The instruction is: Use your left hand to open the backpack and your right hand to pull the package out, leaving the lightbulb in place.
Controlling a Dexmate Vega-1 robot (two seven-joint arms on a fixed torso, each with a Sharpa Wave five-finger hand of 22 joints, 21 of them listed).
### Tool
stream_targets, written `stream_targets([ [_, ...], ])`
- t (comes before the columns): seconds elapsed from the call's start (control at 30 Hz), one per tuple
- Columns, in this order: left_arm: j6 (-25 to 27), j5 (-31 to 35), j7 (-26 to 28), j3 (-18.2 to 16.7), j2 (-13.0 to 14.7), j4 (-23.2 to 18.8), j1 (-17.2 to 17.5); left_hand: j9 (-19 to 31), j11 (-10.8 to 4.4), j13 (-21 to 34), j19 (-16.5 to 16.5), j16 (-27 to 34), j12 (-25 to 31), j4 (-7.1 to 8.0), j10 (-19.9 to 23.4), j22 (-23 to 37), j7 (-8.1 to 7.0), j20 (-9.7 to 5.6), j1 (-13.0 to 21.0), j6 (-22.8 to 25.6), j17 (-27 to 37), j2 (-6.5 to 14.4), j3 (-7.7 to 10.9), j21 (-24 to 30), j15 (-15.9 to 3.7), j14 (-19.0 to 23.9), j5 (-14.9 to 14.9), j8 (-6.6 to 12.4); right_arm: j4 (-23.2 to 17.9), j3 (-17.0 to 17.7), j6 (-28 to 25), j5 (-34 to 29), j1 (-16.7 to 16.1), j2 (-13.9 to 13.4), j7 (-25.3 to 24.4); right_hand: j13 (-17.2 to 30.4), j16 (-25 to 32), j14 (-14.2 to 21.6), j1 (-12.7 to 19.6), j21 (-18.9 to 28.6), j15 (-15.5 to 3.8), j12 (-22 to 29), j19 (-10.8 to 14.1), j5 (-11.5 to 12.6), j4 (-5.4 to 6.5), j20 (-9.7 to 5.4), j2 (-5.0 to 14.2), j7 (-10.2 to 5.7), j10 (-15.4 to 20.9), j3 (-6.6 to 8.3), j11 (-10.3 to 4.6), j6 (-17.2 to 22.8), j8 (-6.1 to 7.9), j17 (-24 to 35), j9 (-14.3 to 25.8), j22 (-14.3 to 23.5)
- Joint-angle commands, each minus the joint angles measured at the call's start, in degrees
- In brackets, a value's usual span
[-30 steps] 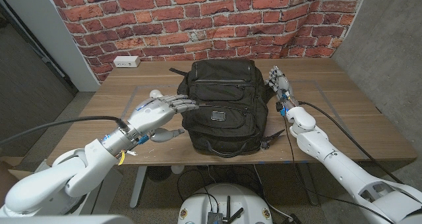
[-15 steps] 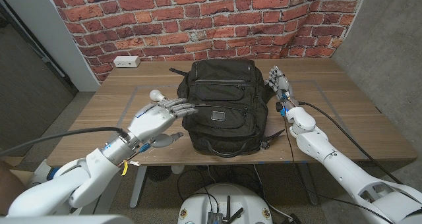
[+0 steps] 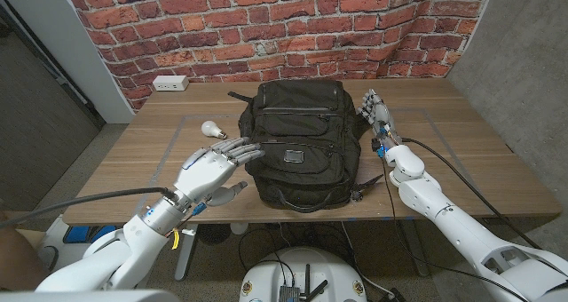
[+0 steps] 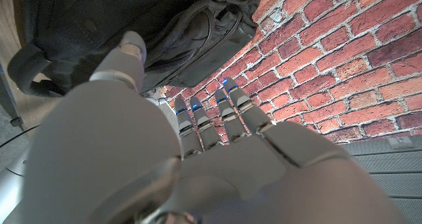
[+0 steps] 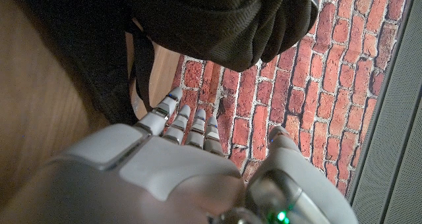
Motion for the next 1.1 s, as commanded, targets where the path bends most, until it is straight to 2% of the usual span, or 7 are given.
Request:
stream_targets([
  [0.03,7.8,1.2,5.1,6.0,2.9,2.0,-0.5,0.3,0.12,0.2,0.1,0.1,0.4,0.19,1.2,0.2,0.18,-9.65,1.3,0.9,0.1,0.4,-0.44,0.5,-10.04,0.9,0.3,0.43,0.6,0.2,1.2,0.0,0.1,0.1,0.5,-0.1,0.2,0.1,0.1,-0.1,-1.14,0.5,0.6,0.0,-0.37,-0.62,2.21,0.12,0.4,0.18,-0.05,-0.2,0.26,0.2,0.2,0.1],
  [0.47,14.1,-0.3,8.9,14.1,7.4,4.6,-5.5,0.3,0.50,0.2,1.0,0.3,0.6,0.42,2.8,0.3,0.72,-9.63,2.7,2.6,0.1,1.8,-0.94,0.8,-10.09,2.1,0.7,0.83,0.9,0.5,1.5,0.3,0.0,-0.1,0.9,-0.1,0.3,0.1,0.0,-0.2,-1.13,0.6,0.7,0.0,-0.38,-0.69,2.21,0.07,0.6,0.17,-0.10,-0.2,0.29,0.1,0.1,0.1],
  [0.7,17.0,-2.1,10.6,16.9,9.2,4.8,-7.1,0.3,0.14,0.2,2.1,0.5,0.9,0.39,4.8,0.3,0.45,-9.58,3.9,4.7,0.1,2.8,-1.43,1.1,-10.14,3.5,0.8,1.24,1.7,0.5,1.8,0.5,0.2,0.2,1.2,-0.1,0.3,0.1,0.0,-0.3,-1.17,0.5,0.7,0.0,-0.41,-0.70,2.24,0.12,0.5,0.18,-0.11,-0.2,0.30,0.1,0.1,0.1],
  [1.1,21.5,-3.1,12.2,21.9,11.7,6.0,-9.9,0.3,-0.19,0.2,2.7,0.4,0.8,0.22,5.6,0.4,0.32,-9.64,4.9,5.9,0.1,3.0,-1.86,1.2,-10.24,4.4,0.9,1.37,3.9,0.4,3.1,0.7,1.2,1.0,2.2,-0.1,0.4,0.1,0.0,-0.4,-1.18,0.6,0.9,-0.1,-0.39,-0.72,2.24,0.12,0.6,0.21,-0.16,-0.2,0.31,0.0,0.1,0.1],
])
